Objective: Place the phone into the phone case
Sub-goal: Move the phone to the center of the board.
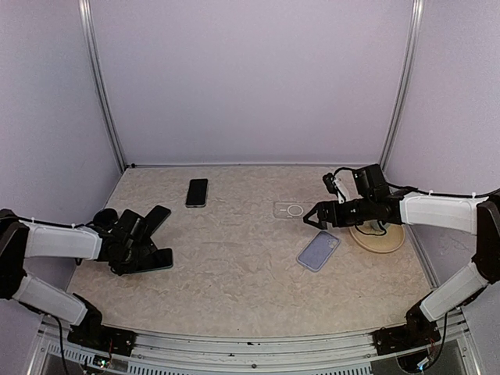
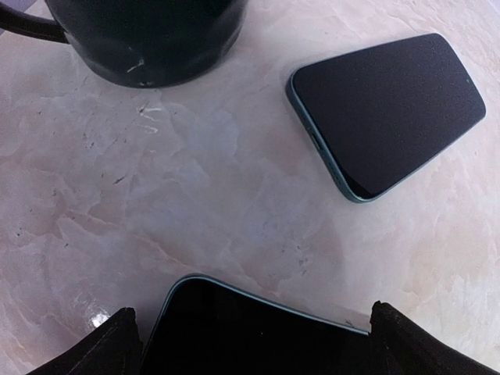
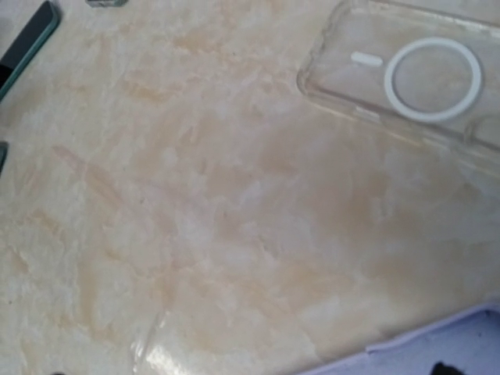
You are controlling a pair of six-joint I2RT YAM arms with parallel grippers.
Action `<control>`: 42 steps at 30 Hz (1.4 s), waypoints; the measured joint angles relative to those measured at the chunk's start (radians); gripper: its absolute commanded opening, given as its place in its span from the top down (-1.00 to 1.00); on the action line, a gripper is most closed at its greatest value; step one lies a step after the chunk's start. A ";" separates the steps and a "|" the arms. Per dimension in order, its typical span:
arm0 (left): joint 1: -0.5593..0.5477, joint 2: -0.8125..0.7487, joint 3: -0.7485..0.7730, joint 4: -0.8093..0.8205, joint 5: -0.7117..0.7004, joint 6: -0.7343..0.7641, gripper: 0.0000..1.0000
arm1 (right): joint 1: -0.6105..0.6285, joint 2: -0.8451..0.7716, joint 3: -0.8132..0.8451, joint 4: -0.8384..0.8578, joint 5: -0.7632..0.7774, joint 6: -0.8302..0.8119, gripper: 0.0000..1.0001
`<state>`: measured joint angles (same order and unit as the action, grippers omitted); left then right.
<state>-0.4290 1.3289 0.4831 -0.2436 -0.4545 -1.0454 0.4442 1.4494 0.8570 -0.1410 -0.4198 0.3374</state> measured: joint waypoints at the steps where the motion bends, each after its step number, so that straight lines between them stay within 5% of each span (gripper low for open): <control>1: -0.007 0.004 0.000 0.006 -0.005 0.001 -0.98 | 0.000 0.000 0.003 0.000 0.000 0.000 -0.99; 28: -0.284 0.273 0.210 0.076 -0.060 -0.011 -0.98 | 0.001 0.000 0.012 -0.012 0.002 -0.004 -0.99; 42: -0.308 0.471 0.385 0.248 -0.007 0.175 -0.98 | 0.001 0.000 0.011 -0.012 0.002 -0.006 -0.99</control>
<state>-0.7368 1.8000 0.8677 0.0048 -0.4618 -0.8700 0.4450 1.4494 0.8677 -0.1528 -0.4183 0.3313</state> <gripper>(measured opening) 0.989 0.996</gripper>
